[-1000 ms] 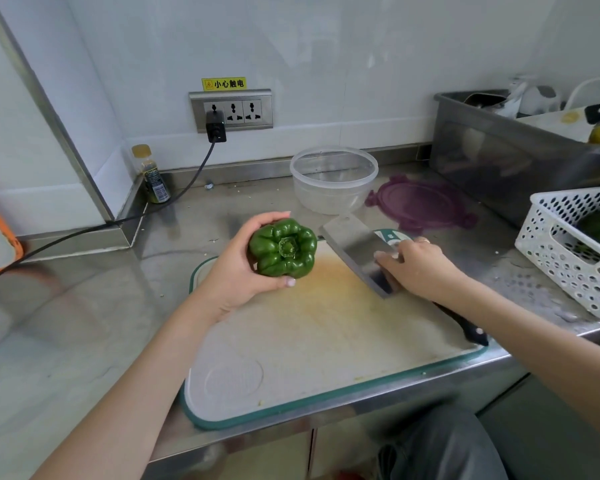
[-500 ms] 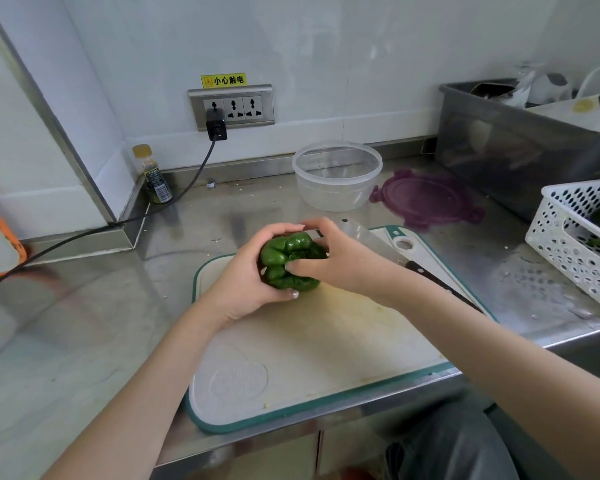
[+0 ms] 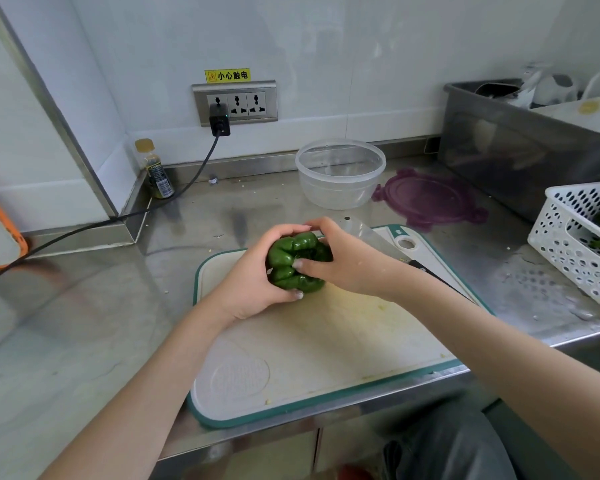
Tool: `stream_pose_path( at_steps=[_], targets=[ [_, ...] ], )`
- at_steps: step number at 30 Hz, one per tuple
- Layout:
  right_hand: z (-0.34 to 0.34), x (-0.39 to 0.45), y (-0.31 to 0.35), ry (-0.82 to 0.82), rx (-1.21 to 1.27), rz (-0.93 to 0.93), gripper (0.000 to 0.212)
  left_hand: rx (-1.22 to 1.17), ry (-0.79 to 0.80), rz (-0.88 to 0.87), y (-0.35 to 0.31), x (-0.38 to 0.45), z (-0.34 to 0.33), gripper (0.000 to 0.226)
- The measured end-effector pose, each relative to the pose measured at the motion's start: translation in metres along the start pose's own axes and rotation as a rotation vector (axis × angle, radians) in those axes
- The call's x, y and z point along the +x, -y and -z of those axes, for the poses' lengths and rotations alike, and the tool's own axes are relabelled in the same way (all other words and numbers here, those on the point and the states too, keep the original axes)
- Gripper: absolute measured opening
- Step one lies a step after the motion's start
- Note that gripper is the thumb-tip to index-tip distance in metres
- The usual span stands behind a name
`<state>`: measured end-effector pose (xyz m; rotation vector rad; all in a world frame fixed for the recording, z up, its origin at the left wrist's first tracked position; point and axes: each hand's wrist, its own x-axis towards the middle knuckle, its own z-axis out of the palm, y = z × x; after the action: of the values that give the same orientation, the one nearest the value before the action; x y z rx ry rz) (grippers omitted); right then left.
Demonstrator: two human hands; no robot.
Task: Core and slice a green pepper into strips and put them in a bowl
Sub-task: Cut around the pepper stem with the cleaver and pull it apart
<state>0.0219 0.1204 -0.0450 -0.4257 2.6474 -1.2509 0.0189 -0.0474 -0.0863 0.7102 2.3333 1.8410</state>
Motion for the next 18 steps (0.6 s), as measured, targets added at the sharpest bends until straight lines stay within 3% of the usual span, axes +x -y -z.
stream_pose_path(
  at_steps=[8, 11, 14, 18],
  targets=[
    [-0.005, 0.002, 0.002, -0.015, -0.034, -0.019, 0.049, -0.047, -0.007, 0.024, -0.006, -0.001, -0.003, 0.081],
    [0.002, 0.001, -0.004, 0.045, 0.077, -0.069, 0.054, -0.217, 0.059, 0.092, -0.005, -0.001, 0.000, 0.082],
    [0.003, -0.003, -0.009, 0.086, 0.158, -0.081, 0.065, -0.439, 0.125, 0.176, -0.010, 0.000, -0.002, 0.072],
    [-0.003, -0.005, -0.005, 0.016, -0.002, 0.084, 0.061, -0.369, 0.053, 0.195, -0.014, 0.002, -0.003, 0.048]
  ],
)
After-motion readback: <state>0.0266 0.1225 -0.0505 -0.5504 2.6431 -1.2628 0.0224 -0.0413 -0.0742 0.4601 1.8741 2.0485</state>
